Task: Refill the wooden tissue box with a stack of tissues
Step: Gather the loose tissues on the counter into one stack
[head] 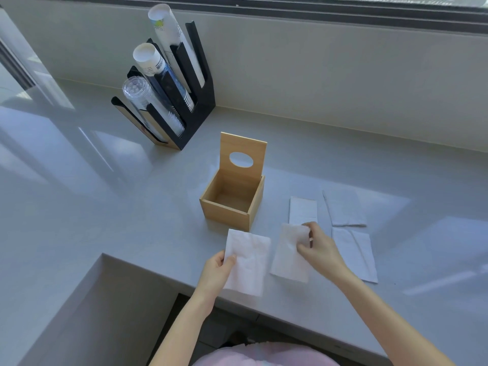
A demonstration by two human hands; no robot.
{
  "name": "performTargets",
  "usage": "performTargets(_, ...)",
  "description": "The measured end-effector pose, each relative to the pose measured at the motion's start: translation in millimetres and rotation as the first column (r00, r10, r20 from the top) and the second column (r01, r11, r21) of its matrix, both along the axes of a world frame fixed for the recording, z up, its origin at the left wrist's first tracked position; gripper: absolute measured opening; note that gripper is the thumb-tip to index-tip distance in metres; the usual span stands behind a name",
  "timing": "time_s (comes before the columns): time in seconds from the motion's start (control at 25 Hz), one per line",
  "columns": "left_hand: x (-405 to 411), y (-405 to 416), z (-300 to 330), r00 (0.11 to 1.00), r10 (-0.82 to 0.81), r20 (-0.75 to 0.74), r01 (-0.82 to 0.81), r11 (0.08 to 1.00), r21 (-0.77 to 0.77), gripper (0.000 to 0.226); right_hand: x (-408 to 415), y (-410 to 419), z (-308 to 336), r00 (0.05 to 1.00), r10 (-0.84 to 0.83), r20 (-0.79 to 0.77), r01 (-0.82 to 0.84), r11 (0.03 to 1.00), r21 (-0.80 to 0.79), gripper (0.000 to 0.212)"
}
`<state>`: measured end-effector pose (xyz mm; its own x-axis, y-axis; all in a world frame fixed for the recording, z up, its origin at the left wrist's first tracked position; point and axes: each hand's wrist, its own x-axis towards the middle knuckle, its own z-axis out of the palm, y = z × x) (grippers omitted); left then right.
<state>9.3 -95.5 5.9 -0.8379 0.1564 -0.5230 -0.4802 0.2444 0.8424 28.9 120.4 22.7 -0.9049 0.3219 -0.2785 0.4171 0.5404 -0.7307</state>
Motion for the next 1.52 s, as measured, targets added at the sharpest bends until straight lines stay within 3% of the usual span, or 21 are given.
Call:
performTargets(0.2,2.2,6.3,1.7,1.0,-0.021,0.02,0.021,1.0,0.005,0.027,7.0,10.1,28.8,0.993,-0.085,-0.078,0.055,0.942,-0.33,0.017)
performTargets(0.36,6.6,15.0,5.5,0.995,-0.05,0.085,0.038,0.989,0.142,0.026,10.0,-6.6,36.3,0.997,-0.069,-0.036,0.026,0.727,-0.686,0.015)
performTargets(0.52,9.0,16.8,8.2,0.993,-0.092,0.079,0.064,0.951,0.304,0.031,9.8,-37.4,23.3,0.996,-0.04,0.079,0.08,0.784,-0.616,0.016)
performTargets(0.72,11.1,17.1,8.7,0.989,-0.012,0.147,-0.048,0.919,0.392,0.037,11.1,-52.1,14.5,0.994,-0.046,0.103,0.094,0.84,-0.535,0.013)
performTargets(0.92,15.2,16.0,9.6,0.989,-0.035,0.146,-0.024,0.923,0.384,0.046,7.6,-54.6,11.3,0.988,-0.128,0.088,0.155,0.854,-0.497,0.019)
performTargets(1.24,17.4,13.3,4.1,0.991,-0.101,0.083,0.073,0.953,0.293,0.021,5.6,-56.2,2.1,0.983,-0.149,0.11,0.181,0.887,-0.424,0.021)
performTargets(1.52,8.8,14.6,5.4,0.988,-0.11,0.108,0.078,0.961,0.265,0.025,10.0,-44.6,-5.0,0.973,-0.165,0.161,0.222,0.863,-0.454,0.015)
